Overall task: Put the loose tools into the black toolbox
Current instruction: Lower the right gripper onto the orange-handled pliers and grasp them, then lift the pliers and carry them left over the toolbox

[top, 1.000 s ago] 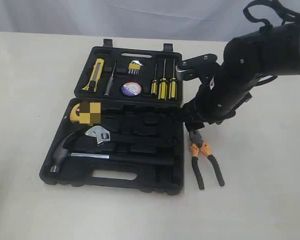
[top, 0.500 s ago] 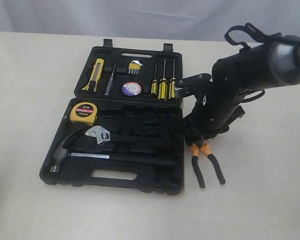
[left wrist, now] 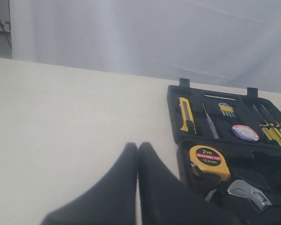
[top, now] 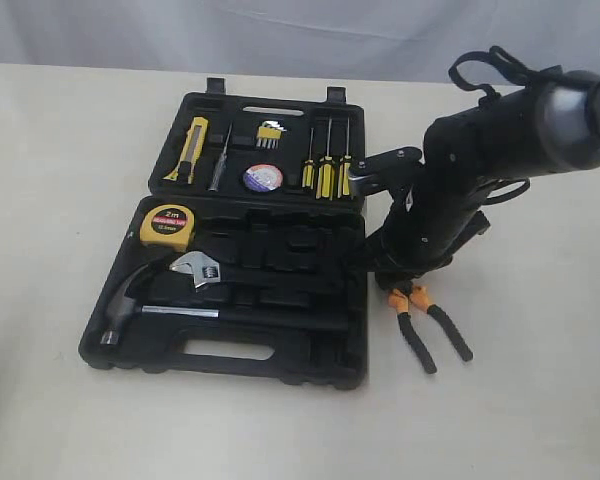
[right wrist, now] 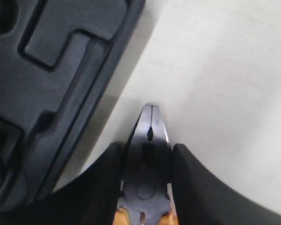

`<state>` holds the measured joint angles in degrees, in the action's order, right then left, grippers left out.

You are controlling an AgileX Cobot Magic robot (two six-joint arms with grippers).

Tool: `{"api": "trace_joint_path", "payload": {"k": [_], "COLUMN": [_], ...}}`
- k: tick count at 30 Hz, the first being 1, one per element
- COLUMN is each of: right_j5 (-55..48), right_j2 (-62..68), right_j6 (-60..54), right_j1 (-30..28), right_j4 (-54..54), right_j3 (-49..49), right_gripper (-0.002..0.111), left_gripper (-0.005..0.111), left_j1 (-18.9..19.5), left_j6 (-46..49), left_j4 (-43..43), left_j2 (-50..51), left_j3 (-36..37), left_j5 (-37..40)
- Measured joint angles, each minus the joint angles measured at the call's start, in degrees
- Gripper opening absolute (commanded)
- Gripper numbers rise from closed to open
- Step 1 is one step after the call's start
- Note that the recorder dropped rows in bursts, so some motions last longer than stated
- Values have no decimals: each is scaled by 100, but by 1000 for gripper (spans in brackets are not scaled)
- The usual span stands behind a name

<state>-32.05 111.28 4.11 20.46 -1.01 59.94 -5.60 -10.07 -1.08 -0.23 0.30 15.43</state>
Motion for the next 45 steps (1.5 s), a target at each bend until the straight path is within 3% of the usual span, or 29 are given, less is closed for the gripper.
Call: {"api": "trace_joint_path", "payload": {"k": [29,38,45], "right_j5": [-267,262,1163], "right_j2": [-1028,-1255,-1251], "right_j6": [-606,-2372,-4196], "right_j1": [0,117,1029], "right_j4": [0,488,592], "right_j3": [-10,408,812], "right_gripper": [-1,-1,-1], "left_gripper": [0,0,0], "left_j1": [0,0,0], "left_j6": [0,0,0], "left_j4": [0,0,0], "left_j2": [0,0,0], "left_j3": [0,0,0], "left_j5": [0,0,0]}}
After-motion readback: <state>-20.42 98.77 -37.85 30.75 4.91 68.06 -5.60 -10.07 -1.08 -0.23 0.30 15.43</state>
